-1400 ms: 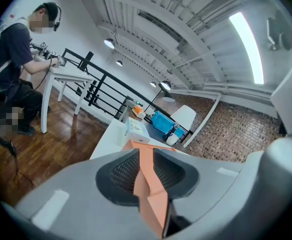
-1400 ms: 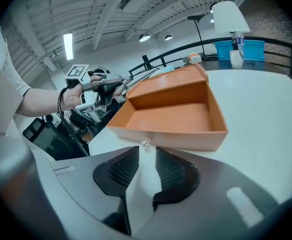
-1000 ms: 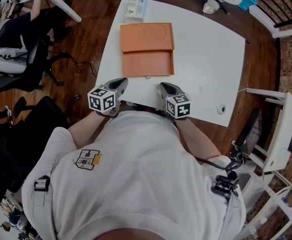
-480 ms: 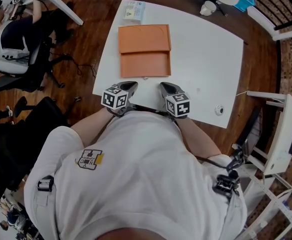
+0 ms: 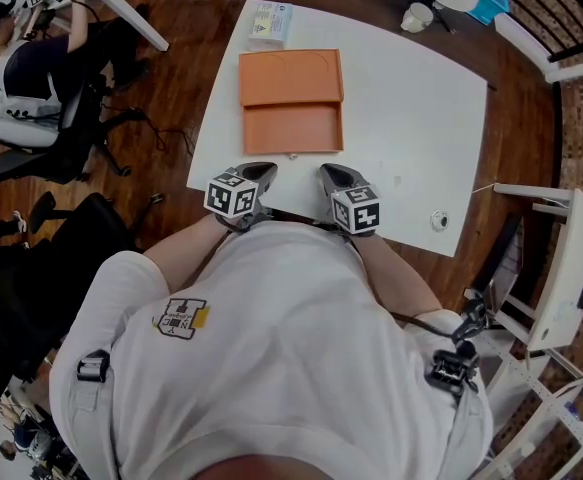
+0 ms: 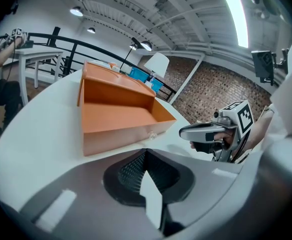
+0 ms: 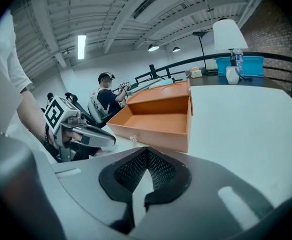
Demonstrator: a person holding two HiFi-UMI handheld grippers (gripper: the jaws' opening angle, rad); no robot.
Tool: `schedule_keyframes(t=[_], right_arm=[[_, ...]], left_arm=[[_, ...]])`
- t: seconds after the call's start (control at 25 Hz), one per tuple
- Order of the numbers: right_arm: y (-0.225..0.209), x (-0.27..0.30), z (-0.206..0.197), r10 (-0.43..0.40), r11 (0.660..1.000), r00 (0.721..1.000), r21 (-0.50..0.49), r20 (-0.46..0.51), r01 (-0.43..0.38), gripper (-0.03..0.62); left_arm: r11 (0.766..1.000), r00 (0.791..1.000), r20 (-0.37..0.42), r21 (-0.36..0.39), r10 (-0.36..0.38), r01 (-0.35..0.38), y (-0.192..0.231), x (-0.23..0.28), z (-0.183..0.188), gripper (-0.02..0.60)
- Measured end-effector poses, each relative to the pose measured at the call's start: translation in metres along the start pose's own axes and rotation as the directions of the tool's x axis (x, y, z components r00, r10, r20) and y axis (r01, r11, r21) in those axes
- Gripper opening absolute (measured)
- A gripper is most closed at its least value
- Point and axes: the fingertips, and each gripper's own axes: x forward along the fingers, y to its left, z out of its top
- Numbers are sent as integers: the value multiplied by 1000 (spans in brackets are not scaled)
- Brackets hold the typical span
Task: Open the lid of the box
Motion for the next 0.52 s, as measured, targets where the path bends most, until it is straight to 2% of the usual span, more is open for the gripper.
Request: schedule_keyframes(t=[0.52], right_arm=[[2, -2, 0, -10, 1000, 1000, -3, 1, 10, -2]], left_arm=[[1000, 1000, 7, -6, 3, -3, 2, -1, 0, 0]])
